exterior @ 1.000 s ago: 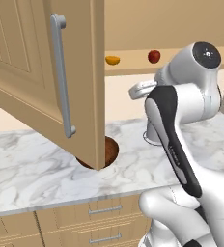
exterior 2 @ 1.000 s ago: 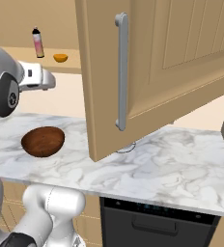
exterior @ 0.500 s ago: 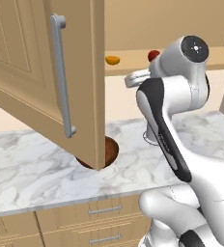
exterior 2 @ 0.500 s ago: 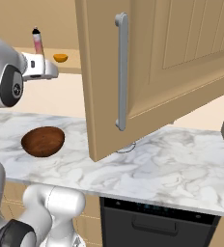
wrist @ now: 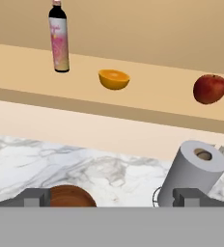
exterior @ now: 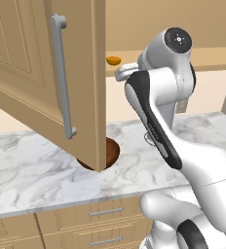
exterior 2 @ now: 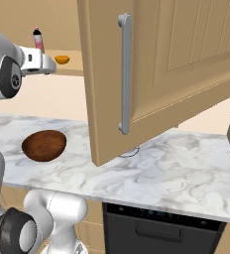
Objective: Open the cabinet. Pick the orange and apple from the cabinet and place them into the bowl. Then close the cabinet.
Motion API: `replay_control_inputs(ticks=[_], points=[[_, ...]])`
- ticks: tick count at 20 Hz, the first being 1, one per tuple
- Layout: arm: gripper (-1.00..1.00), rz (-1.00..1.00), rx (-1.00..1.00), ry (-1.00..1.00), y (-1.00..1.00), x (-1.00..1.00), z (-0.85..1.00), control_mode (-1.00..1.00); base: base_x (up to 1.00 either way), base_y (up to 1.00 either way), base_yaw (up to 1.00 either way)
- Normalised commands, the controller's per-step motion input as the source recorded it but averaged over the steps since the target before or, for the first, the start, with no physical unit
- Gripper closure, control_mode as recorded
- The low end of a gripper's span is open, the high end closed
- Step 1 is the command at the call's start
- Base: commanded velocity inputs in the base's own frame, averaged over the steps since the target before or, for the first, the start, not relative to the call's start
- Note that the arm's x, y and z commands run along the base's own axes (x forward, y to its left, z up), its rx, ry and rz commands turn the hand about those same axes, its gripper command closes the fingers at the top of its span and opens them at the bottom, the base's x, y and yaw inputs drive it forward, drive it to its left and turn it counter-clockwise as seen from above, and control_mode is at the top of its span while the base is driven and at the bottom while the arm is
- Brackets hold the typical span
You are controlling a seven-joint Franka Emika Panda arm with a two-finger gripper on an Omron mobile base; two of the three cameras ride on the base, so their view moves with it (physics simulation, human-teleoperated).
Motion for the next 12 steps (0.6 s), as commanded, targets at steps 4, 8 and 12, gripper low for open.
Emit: replay_control_inputs(ticks=[4, 8, 12], points=[[-1.0, -0.01, 0.0, 0.0, 0.09, 0.36, 0.08, -1.0, 0.0, 0.0, 0.0], [-1.0, -0.02, 0.0, 0.0, 0.08, 0.45, 0.09, -1.0, 0.0, 0.0, 0.0], [-1.0, -0.02, 0.0, 0.0, 0.02, 0.47, 0.01, -1.0, 0.0, 0.0, 0.0]])
